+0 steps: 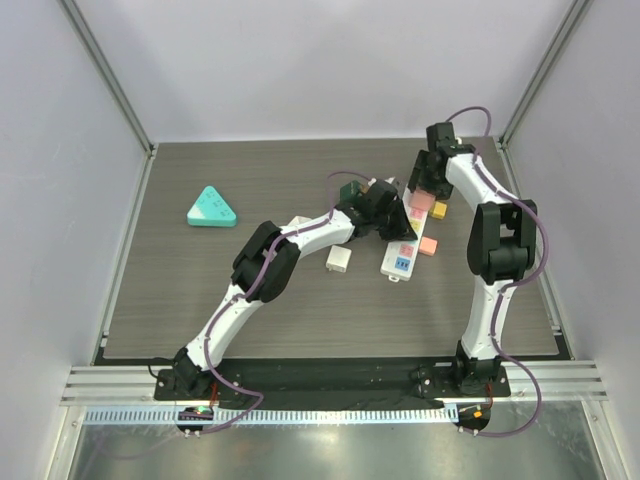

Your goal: Pull the plug off the socket

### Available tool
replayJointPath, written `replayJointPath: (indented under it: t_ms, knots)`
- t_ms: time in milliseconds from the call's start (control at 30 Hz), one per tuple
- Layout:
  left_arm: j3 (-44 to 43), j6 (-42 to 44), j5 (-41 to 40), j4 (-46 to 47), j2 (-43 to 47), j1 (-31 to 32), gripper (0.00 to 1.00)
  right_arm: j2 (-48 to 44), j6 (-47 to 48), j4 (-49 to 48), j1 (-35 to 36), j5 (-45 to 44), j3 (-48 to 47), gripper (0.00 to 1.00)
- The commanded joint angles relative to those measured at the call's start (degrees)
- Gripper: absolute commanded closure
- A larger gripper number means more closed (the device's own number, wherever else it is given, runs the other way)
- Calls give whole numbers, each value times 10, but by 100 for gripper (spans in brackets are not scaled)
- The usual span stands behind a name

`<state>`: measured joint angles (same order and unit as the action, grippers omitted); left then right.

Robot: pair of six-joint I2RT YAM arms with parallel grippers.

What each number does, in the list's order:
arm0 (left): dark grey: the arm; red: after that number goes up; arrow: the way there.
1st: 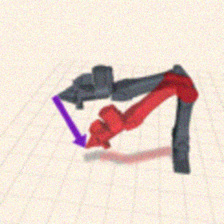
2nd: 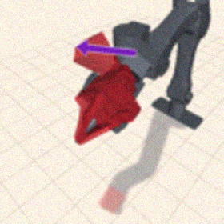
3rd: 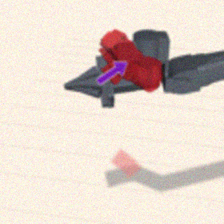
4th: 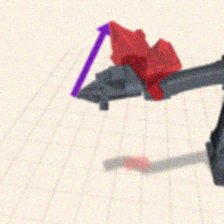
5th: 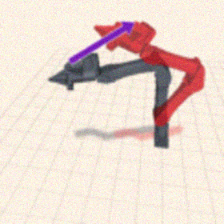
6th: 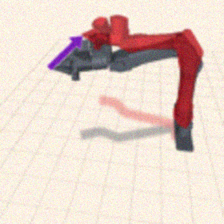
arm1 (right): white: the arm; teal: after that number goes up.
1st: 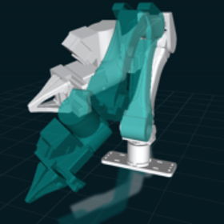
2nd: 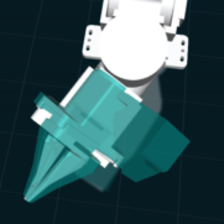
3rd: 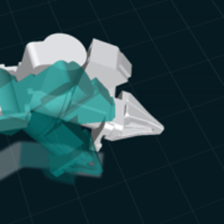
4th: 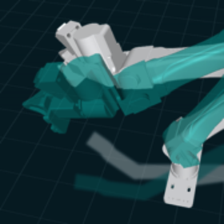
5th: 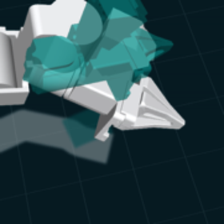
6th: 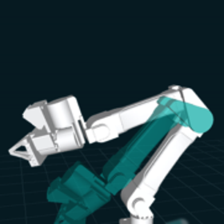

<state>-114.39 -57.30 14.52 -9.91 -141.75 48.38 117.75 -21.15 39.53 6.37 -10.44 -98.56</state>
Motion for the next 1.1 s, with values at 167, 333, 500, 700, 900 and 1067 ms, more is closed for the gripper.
replayJointPath:
  t_ms: [167,333,500,700,900,1067]
  knots:
    - [45,39,-53,-109,-28,-3,82,-54,12,5,6,-21,-43,99]
    - [31,47,-45,-107,-19,-2,81,-63,50,8,33,-128,-32,99]
    - [26,48,-41,-111,-8,-3,81,-71,54,9,36,-128,-33,99]
    - [47,65,-45,-93,31,-3,79,-90,8,-5,3,28,-29,99]
    - [57,70,-32,-82,39,-2,78,-91,-9,-12,-15,86,-31,99]
    - [107,77,-32,-46,98,-3,75,-107,-4,-35,-14,97,-16,99]
